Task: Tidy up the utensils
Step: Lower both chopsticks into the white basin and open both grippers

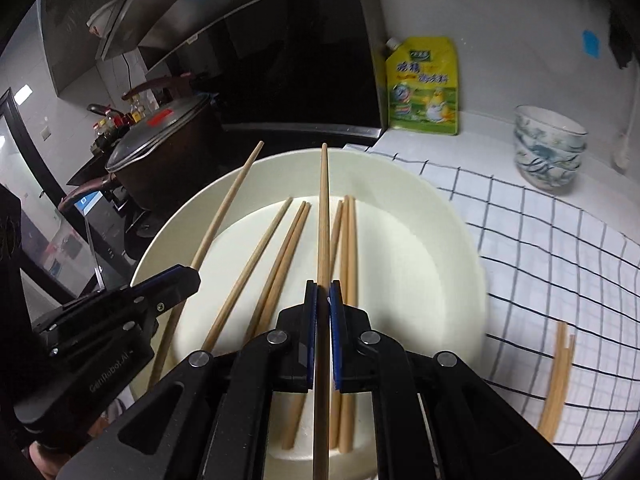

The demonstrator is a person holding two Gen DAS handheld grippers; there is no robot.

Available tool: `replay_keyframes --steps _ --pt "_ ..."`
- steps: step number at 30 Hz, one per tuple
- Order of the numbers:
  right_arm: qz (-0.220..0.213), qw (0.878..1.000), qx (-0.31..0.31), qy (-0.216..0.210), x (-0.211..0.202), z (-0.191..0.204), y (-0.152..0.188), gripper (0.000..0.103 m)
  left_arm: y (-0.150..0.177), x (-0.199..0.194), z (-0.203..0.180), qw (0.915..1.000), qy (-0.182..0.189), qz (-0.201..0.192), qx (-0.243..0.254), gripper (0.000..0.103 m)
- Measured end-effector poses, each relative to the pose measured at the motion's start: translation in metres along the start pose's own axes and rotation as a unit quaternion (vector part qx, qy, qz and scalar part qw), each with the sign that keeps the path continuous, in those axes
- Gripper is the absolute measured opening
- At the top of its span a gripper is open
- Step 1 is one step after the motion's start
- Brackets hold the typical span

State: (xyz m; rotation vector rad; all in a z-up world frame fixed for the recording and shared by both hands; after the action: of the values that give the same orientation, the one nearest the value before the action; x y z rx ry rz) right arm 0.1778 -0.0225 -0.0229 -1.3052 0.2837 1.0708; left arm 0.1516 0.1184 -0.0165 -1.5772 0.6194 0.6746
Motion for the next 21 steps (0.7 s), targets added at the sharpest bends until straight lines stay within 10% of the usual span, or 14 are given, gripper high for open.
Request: replay_keyframes --steps 12,14,17,21 --pt "0.037 0.999 0.013 0.024 0.028 -0.008 0.011 0.006 0.005 0.024 0.002 0.9996 0.005 0.027 0.001 0.008" --pt "0.033 0.999 0.01 0.027 0.024 -0.008 0.011 0.013 0.006 0.022 0.004 0.9997 -0.001 0.024 -0.003 0.016" --pt "0.019 0.999 0.007 0.035 0.015 -0.007 0.012 0.019 0.007 0.017 0.009 0.9997 -0.003 0.015 -0.017 0.057" --pt "0.009 0.999 0.012 0.033 0.004 -0.009 0.014 0.019 0.008 0.009 0.013 0.9997 -0.007 0.009 -0.023 0.058"
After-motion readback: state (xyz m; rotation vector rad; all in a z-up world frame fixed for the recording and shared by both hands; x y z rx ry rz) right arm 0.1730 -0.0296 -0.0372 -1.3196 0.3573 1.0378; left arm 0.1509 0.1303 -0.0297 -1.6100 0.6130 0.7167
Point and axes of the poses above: each gripper's, at about its wrist camera, not at the fingertips, and x roughly the way its jaws point, z to its left, y to its underside, the point moved 2 cm from there along x, roughly the way its jaws point, and after that the axes turned 8 degrees about -y, right-handed, at the moved point
